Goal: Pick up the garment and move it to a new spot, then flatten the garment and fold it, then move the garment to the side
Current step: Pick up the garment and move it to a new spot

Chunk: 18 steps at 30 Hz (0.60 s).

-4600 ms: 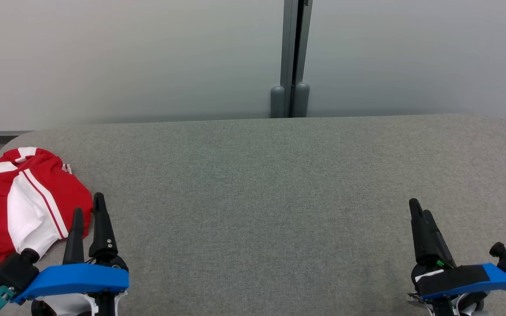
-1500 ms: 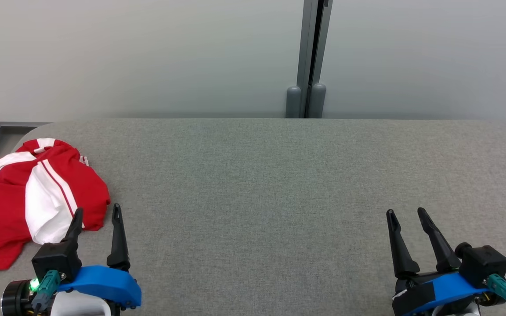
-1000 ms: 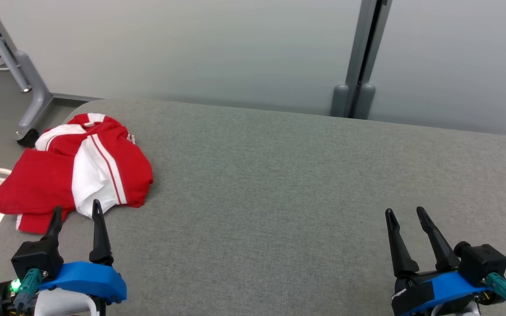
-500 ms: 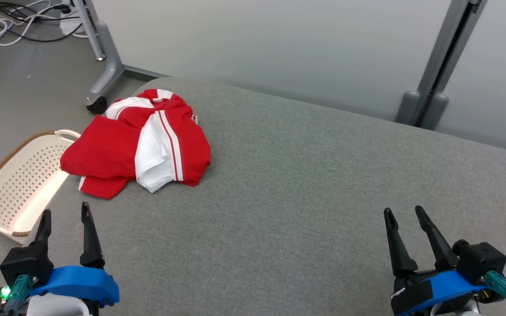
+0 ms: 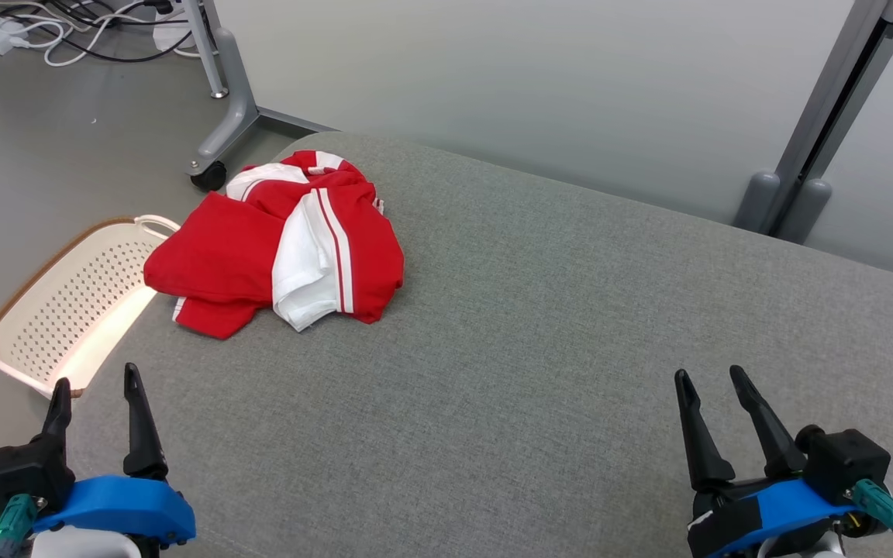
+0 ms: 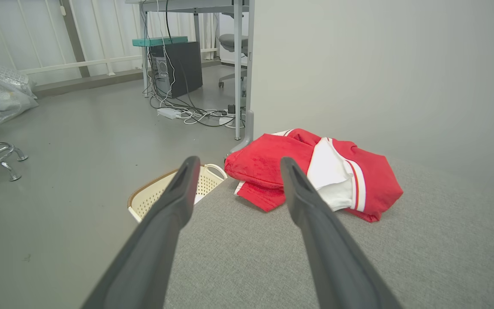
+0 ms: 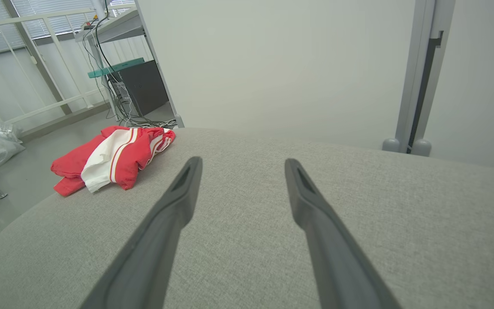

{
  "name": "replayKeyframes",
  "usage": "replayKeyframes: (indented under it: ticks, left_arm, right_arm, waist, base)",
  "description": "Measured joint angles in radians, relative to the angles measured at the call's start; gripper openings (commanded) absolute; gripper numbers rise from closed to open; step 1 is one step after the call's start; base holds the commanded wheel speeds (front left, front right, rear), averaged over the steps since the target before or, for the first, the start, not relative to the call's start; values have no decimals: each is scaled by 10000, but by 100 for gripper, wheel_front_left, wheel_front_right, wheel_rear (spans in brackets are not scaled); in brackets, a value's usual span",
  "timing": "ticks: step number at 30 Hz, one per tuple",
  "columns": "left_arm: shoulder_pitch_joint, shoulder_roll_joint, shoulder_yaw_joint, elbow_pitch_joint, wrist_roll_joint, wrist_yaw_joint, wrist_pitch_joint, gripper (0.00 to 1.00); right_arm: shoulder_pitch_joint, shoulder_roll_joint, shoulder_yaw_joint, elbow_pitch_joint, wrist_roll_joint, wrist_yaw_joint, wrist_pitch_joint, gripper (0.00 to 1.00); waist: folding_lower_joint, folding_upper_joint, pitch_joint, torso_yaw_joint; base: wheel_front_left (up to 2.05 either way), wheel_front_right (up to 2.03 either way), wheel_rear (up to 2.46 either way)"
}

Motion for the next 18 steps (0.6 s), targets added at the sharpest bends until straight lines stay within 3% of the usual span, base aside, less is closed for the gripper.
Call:
replayKeyframes:
  ticks: [8, 18]
  left_arm:
    - [-418, 86, 84, 94, -322, -132, -334, 100]
    - [-3819, 679, 261, 1630, -738, -681, -878, 100]
  right_arm:
    - [-151, -107, 58, -48, 0, 0, 104, 100]
    - [-695, -593, -90, -727, -173, 0, 533, 100]
  waist:
    - [0, 0, 371, -474]
    - [2, 1, 1794, -1742]
  base:
    - [0, 0, 0]
    - [0, 0, 0]
